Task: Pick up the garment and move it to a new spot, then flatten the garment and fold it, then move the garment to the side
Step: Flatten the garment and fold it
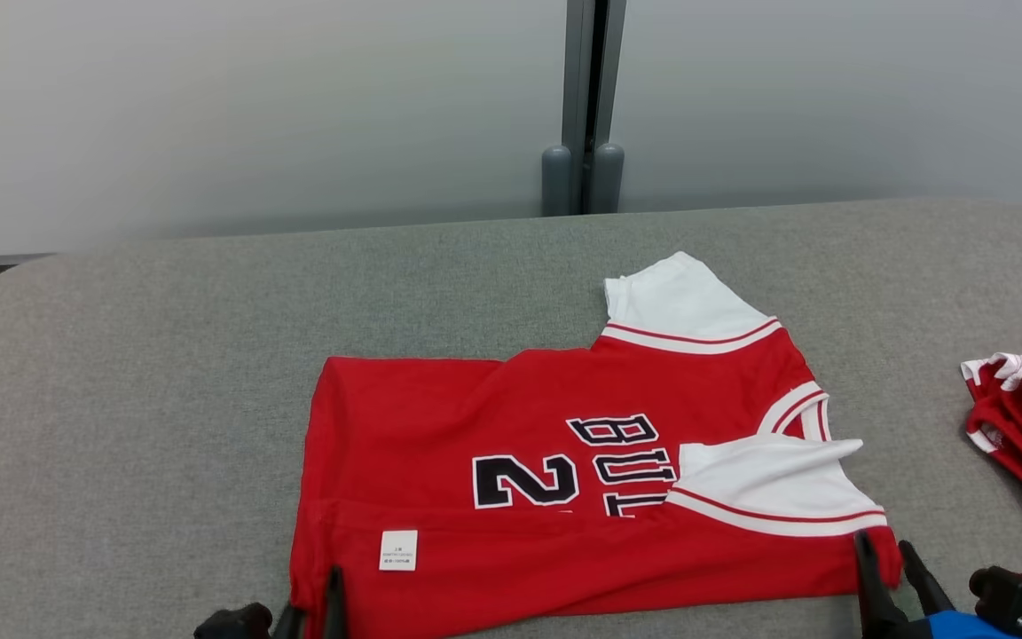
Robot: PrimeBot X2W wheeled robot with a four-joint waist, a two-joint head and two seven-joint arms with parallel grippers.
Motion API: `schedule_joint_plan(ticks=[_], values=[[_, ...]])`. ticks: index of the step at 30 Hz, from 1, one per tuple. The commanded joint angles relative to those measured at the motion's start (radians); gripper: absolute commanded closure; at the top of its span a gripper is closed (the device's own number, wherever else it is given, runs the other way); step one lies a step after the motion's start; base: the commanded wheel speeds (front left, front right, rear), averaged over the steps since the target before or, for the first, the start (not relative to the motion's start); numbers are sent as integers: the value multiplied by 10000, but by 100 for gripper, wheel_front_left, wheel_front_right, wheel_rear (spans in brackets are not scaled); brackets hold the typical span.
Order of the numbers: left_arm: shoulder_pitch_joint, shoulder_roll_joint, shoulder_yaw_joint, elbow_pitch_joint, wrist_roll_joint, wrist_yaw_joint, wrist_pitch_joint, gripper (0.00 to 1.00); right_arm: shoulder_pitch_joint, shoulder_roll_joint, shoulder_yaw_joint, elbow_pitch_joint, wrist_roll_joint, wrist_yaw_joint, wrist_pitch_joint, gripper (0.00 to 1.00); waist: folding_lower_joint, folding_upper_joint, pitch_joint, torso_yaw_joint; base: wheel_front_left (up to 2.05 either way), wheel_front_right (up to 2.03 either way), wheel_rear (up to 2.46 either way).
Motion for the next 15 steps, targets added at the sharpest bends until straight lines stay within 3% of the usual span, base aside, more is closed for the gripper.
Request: schedule_joint_plan(ticks=[1, 4, 8, 15], values=[[-380, 46, -28, -238, 157, 186, -27, 0, -254, -115, -15, -91, -2, -5, -1, 0, 2, 0, 211, 17, 0, 0, 0], [-828, 44, 182, -609, 537, 525, -27, 0, -605, -235, 27, -225, -161, -7, -1, 0, 2, 0, 585, 6, 0, 0, 0], [-1692, 167, 385, -543, 718, 586, -27, 0, -997, -310, 92, -355, -248, -5, -1, 0, 2, 0, 974, -37, 0, 0, 0], [-4303, 392, 484, 906, 737, 637, 540, 0, -2075, -476, 612, -488, -187, -5, -1, 0, 2, 0, 1938, -383, 0, 0, 0]])
